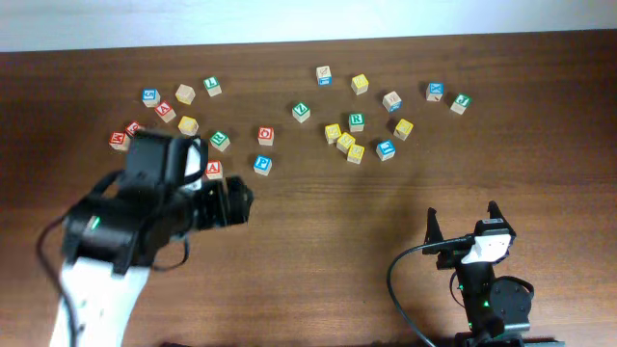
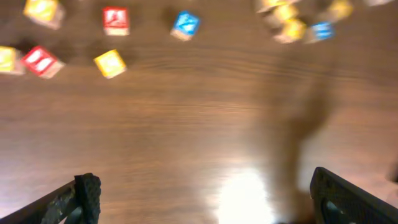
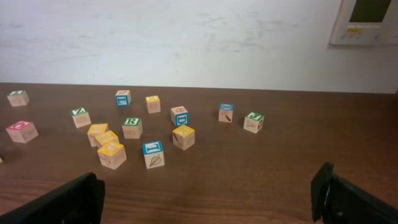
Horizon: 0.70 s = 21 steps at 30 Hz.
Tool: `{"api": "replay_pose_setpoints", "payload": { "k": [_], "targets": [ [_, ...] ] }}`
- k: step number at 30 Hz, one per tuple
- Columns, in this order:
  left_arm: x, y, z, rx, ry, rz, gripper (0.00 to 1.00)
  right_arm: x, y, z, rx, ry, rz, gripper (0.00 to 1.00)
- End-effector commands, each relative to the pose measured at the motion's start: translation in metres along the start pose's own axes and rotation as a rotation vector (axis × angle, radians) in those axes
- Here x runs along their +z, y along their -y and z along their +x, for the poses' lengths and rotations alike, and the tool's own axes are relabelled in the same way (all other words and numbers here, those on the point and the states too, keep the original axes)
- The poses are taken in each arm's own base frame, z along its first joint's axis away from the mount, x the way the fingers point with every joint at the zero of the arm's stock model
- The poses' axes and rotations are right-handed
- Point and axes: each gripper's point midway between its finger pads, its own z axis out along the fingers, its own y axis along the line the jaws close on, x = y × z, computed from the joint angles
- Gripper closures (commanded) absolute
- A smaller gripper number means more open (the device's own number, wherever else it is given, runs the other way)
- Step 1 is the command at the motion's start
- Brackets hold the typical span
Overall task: Spell out CVPR
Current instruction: 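Reach the left gripper to the yellow C block and grasp it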
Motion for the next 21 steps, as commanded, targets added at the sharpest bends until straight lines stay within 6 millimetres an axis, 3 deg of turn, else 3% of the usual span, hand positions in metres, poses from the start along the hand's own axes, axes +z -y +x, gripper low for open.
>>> {"api": "replay_pose_setpoints", "payload": {
  "k": [1,3,7,17,21],
  "targets": [
    [0.022,-0.001,-0.003,-0.032,-0.076,-0.041,0.01,0.000,0.002,0.003,0.011,-0.004,0.010,0.02],
    [0.039,-0.006,0.001,-0.042,-0.145,-0.080,0.01,0.000,0.002,0.003,0.011,-0.004,0.010,0.02],
    [0.057,-0.048,0.012,-0.259,-0.210,-0.360,0.01,0.000,0.002,0.003,0.011,-0.004,0.010,0.02],
    [0.108,-0.061,0.022,-0.269,-0.294,-0.416,0.01,0.000,0.002,0.003,0.011,-0.004,0.010,0.02],
    [0.134,-0.078,0.011,-0.369,-0.211,-0.398,0.01,0.000,0.002,0.003,0.011,-0.004,0.010,0.02]
  ]
}}
